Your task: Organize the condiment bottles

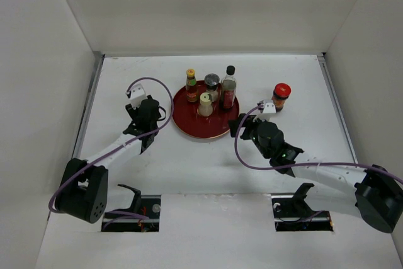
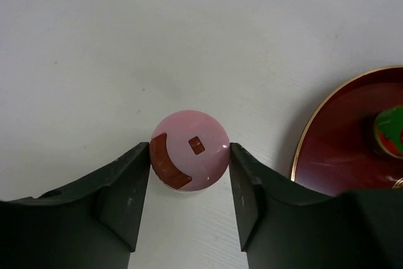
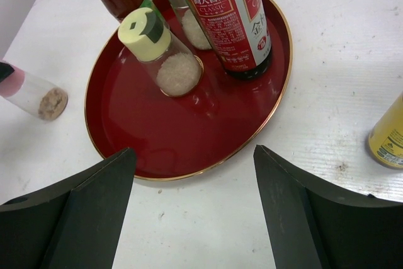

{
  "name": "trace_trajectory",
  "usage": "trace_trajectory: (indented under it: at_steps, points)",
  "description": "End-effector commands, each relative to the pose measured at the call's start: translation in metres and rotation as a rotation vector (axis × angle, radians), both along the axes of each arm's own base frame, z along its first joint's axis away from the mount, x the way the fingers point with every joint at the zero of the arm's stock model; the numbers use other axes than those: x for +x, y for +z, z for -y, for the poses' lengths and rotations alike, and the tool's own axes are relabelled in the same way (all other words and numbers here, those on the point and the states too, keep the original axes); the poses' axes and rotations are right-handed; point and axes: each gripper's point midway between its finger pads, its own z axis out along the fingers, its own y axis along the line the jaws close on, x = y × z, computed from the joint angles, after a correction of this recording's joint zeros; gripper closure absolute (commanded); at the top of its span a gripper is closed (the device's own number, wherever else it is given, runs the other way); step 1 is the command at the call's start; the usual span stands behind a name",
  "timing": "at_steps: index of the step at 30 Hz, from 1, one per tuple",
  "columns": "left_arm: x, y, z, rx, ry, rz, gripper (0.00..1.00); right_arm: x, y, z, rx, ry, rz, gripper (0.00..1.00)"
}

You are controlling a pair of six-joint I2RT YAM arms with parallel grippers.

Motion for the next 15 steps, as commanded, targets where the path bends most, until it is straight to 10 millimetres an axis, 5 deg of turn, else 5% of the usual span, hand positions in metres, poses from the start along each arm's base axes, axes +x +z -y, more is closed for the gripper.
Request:
trace_trajectory:
  at_steps: [1,8,15]
  points:
    - [0.009,0.029,0.001,-0.044,0.002,0.131,0.56,0.005,0.029,-0.008,0.064,0.011,0.062,0.18]
    - [-0.002,0.07,0.014,-0.063,-0.049,0.23,0.66,0.005,0.031,-0.008,0.07,0.011,0.066,0.18]
    - [0.008,0.112,0.094,-0.12,-0.236,0.293,0.65,0.006,0.028,-0.008,0.063,0.006,0.06,0.18]
